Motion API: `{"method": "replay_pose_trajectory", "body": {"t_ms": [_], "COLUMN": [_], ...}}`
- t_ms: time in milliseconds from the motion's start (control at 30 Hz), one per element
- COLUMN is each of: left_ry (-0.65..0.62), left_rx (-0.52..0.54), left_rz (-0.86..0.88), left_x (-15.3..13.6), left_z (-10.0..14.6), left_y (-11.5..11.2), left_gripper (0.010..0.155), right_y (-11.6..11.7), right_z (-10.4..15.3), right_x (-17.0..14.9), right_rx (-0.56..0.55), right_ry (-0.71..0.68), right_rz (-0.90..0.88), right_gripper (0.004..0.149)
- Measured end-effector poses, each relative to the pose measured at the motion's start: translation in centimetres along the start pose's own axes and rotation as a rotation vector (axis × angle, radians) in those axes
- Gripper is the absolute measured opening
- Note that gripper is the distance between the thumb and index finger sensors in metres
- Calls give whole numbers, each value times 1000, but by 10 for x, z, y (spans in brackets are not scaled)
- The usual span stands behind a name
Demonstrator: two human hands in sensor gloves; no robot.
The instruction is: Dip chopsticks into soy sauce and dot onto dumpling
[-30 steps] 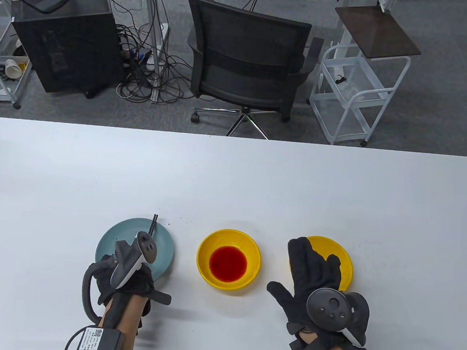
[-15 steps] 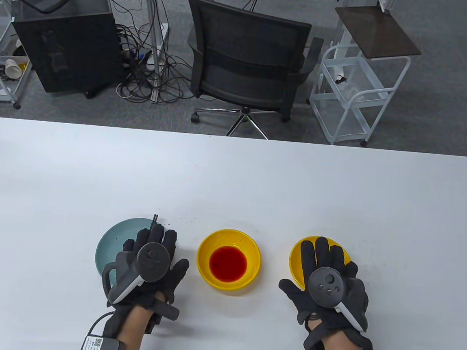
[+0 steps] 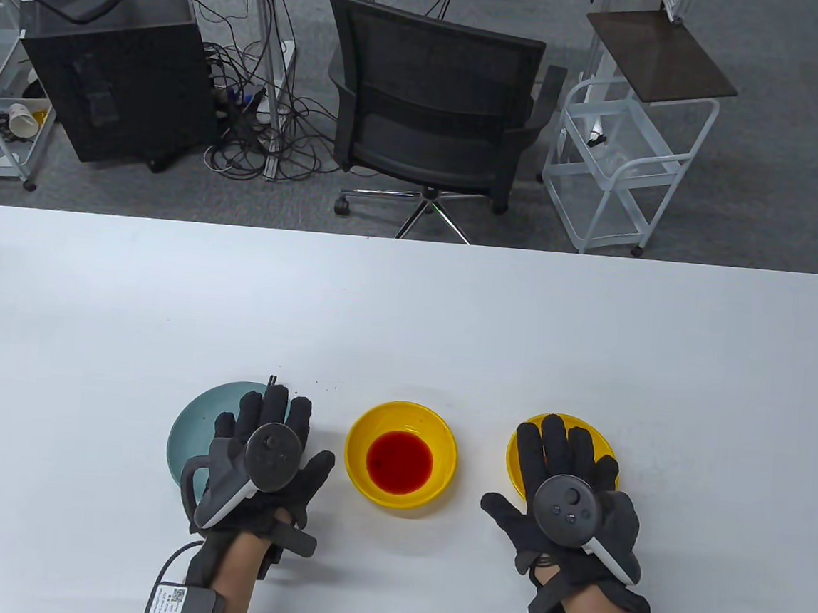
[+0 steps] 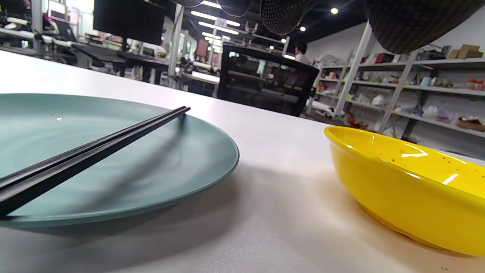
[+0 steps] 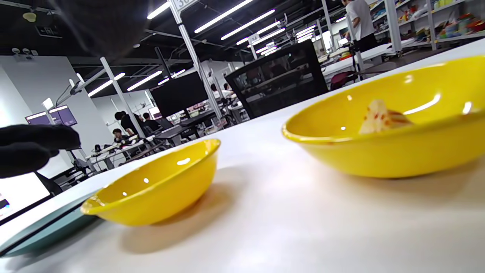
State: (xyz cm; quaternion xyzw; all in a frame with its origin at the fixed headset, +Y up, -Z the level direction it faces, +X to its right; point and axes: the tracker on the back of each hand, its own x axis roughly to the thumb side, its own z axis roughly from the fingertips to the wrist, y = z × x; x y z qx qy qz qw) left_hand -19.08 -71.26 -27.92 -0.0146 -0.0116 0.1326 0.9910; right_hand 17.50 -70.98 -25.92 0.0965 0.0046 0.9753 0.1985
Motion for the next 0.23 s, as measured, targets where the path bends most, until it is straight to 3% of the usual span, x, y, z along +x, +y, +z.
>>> {"method": "replay_pose_trajectory", "body": {"t_ms": [233], "left_ry": [-4], "left_rx": [-2], "left_rz": [-20], "left_x": [5], "left_z": [0], "left_y": [-3], "left_gripper": [84], "right_y": [-2], "right_z": [1], "right_x": [0], "right_rx": [4], "right_ry": [-14], "right_rz": [-11], "right_gripper": [91]}}
